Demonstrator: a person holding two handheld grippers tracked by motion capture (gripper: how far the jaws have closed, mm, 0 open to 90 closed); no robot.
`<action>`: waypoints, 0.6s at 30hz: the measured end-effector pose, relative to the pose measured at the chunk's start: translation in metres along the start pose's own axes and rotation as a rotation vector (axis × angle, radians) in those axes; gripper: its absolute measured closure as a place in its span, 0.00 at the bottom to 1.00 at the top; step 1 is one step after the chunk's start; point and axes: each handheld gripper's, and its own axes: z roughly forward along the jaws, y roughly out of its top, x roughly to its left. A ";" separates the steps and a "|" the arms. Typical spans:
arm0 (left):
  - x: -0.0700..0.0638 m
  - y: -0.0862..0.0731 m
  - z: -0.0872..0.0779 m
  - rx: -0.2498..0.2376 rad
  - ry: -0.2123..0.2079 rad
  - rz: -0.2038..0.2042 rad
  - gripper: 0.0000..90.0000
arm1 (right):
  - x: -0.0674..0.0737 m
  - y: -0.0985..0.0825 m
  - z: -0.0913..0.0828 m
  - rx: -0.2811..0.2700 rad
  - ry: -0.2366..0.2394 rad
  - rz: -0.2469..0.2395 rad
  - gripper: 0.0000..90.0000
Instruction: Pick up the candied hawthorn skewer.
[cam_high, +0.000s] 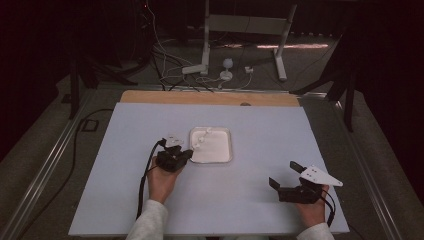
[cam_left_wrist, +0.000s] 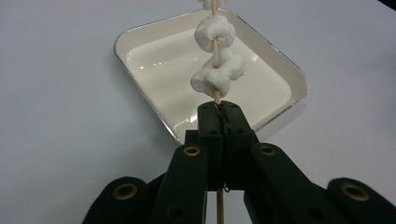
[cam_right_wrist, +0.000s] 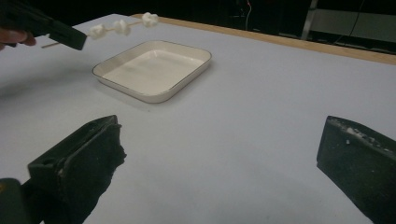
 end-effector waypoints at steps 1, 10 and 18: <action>0.000 0.000 0.000 0.000 0.000 0.000 0.99 | 0.000 0.000 0.000 0.001 -0.001 -0.001 0.00; 0.008 -0.018 -0.029 -0.053 -0.029 0.036 0.99 | 0.000 0.000 0.000 -0.001 -0.006 0.001 0.00; 0.009 -0.023 -0.042 -0.107 -0.053 0.057 0.99 | -0.001 0.000 0.002 0.003 -0.007 0.003 0.00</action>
